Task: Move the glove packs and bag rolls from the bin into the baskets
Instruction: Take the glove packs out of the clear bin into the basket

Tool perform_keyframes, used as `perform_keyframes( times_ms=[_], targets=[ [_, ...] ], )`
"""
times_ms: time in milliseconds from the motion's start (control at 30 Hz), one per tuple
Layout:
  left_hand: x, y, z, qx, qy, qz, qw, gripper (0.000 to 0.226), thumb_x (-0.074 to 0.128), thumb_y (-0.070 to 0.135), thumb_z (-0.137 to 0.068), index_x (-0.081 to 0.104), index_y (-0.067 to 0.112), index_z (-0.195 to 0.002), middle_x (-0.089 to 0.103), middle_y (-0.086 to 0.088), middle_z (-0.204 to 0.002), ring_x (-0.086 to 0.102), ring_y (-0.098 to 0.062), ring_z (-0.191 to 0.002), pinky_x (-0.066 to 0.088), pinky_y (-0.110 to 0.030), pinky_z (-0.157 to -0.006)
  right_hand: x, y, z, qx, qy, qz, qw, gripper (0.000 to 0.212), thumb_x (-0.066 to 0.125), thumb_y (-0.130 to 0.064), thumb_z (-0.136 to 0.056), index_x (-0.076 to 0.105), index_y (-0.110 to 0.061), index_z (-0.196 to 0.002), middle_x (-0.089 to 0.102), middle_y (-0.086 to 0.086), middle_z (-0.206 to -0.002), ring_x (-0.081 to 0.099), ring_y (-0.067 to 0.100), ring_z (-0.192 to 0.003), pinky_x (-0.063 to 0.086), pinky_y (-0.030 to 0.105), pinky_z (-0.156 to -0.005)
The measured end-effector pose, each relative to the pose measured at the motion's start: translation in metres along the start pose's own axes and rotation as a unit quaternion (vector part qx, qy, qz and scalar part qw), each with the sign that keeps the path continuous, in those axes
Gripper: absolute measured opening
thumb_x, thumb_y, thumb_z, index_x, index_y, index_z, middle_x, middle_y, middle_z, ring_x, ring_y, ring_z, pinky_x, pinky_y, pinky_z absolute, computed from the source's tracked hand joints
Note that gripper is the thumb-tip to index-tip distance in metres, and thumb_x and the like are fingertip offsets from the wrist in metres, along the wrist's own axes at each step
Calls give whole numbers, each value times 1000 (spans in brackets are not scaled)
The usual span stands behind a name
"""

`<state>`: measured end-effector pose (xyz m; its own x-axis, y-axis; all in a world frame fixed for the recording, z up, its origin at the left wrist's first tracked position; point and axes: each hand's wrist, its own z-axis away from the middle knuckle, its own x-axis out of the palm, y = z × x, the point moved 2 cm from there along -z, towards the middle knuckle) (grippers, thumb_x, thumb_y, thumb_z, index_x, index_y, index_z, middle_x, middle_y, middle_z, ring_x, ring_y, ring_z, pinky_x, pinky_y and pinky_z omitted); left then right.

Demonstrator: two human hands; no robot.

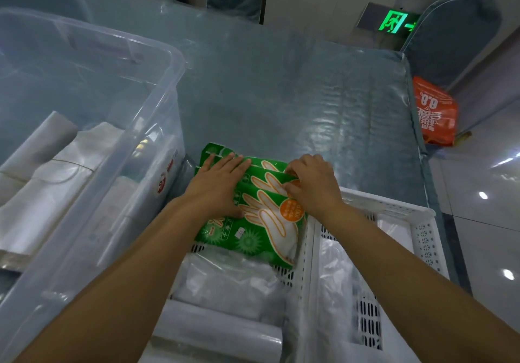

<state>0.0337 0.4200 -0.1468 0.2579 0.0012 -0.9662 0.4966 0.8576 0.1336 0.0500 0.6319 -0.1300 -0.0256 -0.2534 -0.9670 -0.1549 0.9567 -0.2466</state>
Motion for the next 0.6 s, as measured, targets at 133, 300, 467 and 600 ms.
perform_keyframes(
  times_ms=[133,300,467,600],
  targets=[
    [6,-2,4,6,21,9,1000,114,65,62,-66,-7,25,-146,-1,1,-158,-5,-14,-143,-8,-42,-114,3,4,0,42,9,-22,999,50,71,-36,-71,54,-23,-116,54,2,-112,42,23,-104,28,34,-84],
    [14,-4,12,3,54,11,999,112,63,62,-68,-7,25,-146,-3,1,-158,-7,-13,-142,-11,-39,-113,7,4,3,28,2,-33,999,40,69,-35,-74,55,-24,-110,58,0,-108,45,20,-102,22,30,-79],
    [5,6,28,-2,87,-4,996,99,64,54,-74,7,19,-147,8,-4,-157,2,-19,-144,-4,-41,-114,-5,-8,15,20,82,-34,996,42,69,-22,-71,59,-14,-111,58,9,-111,45,29,-104,30,35,-84],
    [-6,18,78,1,189,113,975,64,77,43,-64,56,20,-120,60,-5,-118,51,-26,-111,38,-39,-94,-16,-33,55,-33,178,-89,980,28,65,-21,-75,63,-14,-103,61,5,-102,48,24,-97,30,31,-81]
  ],
)
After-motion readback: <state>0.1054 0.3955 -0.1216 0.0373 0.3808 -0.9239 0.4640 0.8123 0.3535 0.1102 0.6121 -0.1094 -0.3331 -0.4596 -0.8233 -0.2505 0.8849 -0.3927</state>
